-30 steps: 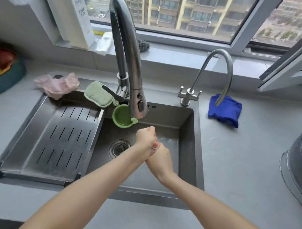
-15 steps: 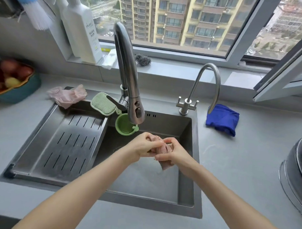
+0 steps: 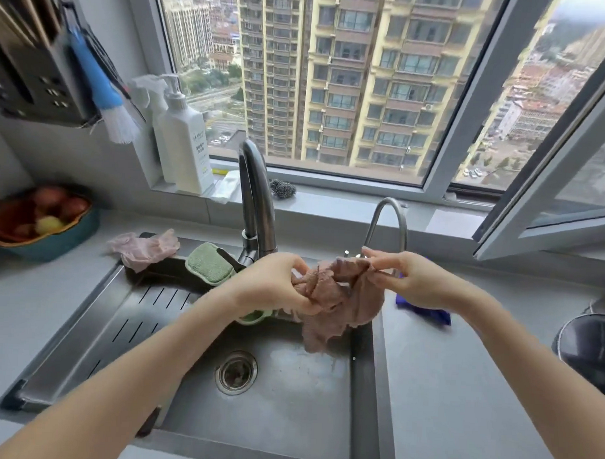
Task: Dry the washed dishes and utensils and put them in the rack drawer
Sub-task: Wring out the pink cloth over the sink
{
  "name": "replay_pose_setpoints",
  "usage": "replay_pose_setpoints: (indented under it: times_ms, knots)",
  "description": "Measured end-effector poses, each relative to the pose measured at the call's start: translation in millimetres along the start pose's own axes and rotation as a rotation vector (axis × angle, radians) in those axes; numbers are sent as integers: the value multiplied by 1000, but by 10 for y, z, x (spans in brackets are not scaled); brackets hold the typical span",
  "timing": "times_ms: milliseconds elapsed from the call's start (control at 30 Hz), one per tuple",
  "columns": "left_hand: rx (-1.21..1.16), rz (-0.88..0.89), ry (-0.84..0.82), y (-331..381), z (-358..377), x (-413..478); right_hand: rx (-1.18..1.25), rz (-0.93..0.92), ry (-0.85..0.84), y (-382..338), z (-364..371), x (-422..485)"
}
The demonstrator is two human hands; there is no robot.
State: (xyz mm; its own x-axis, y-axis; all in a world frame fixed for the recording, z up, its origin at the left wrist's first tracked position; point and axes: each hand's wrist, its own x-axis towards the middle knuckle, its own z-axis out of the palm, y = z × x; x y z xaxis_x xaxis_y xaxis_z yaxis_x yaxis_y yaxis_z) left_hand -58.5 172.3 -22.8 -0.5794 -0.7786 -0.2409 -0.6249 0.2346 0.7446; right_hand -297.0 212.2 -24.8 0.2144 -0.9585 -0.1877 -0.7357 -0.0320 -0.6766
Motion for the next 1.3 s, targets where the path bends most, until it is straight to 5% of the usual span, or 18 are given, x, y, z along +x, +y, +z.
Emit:
replay_pose_setpoints:
  times_ms: [233,333,433,533,667,800,867,1033,1167,1300]
  knots:
    - [-45,-21,28,247,-971,-362,488,-156,130,-669,-555,80]
    - [-392,72,-66,138,-1281,-395,599,-158,215,-979,-601,261]
    - [-745,51,-6,46,-1418,-409,424,-183,351,-1263,-582,467]
    - [-597,-62,265,14,-1582,-386,124,-207,434,-1421,-584,734]
    - [-315,-94,587,-45,-1874,-200,216,-196,467,-1531,-653,1087]
    - [116,-214,687,-121,-1764,47,-240,51,519,-1411,-563,1433]
    - [208,-139,770,-161,-1638,120,-232,26,622,-1407,-413,1417]
    - [165,175,581,-149,-1203,263,12,-178,528,-1392,150,1295]
    - [175,118,586,-94,-1189,366,187,-168,538,-1357,258,1352]
    - [463,90,718,180,-1039,278,215,-170,637,-1179,142,933]
